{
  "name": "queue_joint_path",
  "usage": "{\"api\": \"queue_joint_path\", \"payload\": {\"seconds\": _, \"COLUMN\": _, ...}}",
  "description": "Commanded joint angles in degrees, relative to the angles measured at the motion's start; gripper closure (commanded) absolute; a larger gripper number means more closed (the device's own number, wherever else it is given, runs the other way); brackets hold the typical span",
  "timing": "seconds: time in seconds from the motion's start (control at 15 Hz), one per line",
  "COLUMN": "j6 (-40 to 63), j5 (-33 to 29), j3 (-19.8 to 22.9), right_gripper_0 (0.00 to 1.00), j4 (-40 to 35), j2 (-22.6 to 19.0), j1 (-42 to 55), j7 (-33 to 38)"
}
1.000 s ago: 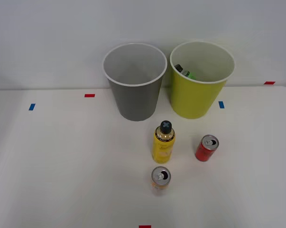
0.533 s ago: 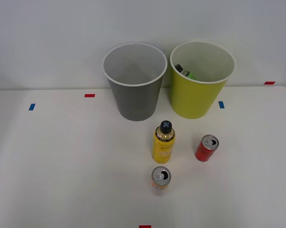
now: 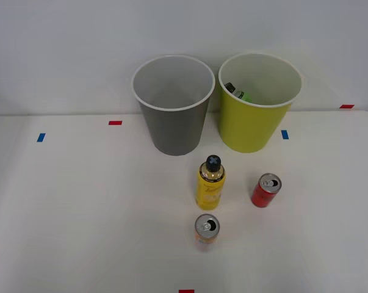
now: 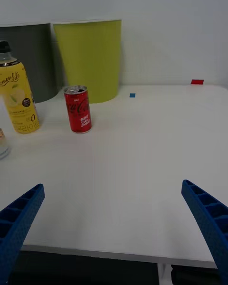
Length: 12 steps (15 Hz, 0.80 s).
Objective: Put cans in the gray bin, plastic bottles in the light green bin
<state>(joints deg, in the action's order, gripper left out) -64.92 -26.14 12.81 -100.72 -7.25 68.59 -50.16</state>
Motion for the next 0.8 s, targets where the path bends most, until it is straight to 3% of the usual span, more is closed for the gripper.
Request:
{"api": "queue_joint_path", "payload": {"seconds": 0.07, "j6": -0.1, "j5": 0.1, "j3": 0.0, "right_gripper_0": 0.00, "j4": 0.0, "j2": -0.1, "j1": 0.0, "j7": 0.1}}
{"api": "queue_joint_path", "payload": {"seconds": 0.8, "j6": 0.0, "j5": 0.7, "j3": 0.0, "right_gripper_0": 0.00, "j4": 0.1, "j2": 0.0, "j1": 0.0, "j7": 1.8}}
